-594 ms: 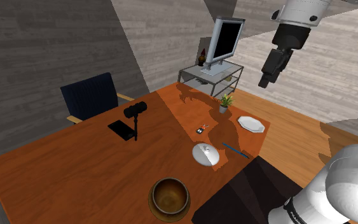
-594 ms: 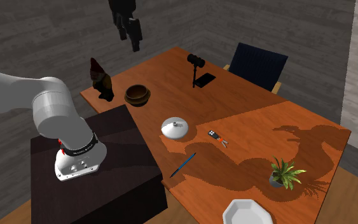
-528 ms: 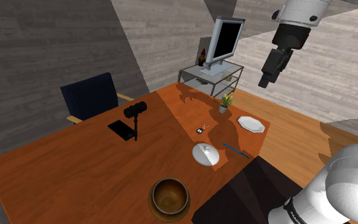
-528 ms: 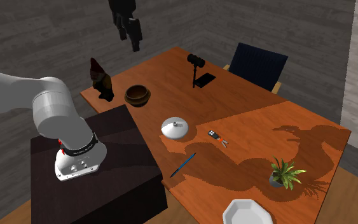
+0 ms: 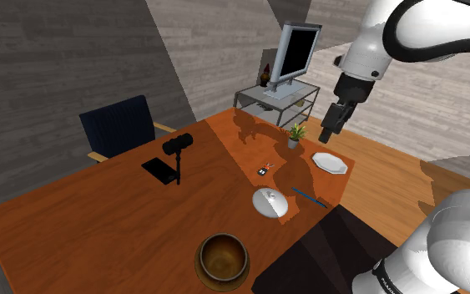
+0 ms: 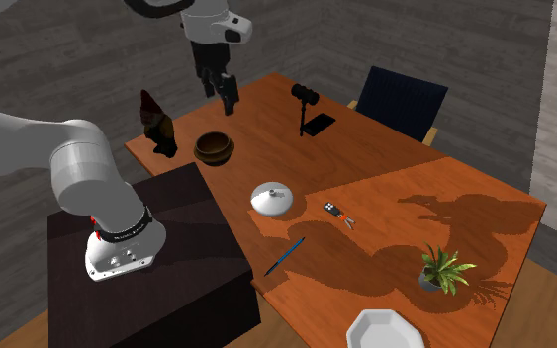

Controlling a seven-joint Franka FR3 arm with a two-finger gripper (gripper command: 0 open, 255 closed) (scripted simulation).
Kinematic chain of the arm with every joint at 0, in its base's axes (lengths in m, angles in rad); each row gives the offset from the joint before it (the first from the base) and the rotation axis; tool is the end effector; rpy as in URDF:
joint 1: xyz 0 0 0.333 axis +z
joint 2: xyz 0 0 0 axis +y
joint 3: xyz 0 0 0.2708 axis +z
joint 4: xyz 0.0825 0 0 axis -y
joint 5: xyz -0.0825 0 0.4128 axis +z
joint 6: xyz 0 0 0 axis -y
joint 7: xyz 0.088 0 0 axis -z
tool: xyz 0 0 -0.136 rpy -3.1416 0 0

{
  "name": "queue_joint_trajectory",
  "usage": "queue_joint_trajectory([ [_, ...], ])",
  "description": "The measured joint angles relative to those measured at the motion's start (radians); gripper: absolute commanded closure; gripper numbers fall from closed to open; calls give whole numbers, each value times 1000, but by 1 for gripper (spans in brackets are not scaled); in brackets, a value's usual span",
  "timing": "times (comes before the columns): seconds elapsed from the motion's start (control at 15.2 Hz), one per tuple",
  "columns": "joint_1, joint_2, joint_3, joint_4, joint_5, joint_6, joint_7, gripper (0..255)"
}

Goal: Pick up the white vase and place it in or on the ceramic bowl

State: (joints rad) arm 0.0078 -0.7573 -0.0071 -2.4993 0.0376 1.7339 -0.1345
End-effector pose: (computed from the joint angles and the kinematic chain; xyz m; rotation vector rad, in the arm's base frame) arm 0.3816 0.0049 0.4608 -3.0926 -0.2027 0.0083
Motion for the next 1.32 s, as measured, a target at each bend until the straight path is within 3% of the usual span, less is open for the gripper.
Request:
queue_joint_trajectory([
  [0.4, -6, 76, -21, -140, -14, 232, -41, 0],
  [0.79, -9, 234, -41, -239, -20, 505, -79, 0],
  [1.32, 2, 555, -76, -259, 5, 869, -154, 0],
])
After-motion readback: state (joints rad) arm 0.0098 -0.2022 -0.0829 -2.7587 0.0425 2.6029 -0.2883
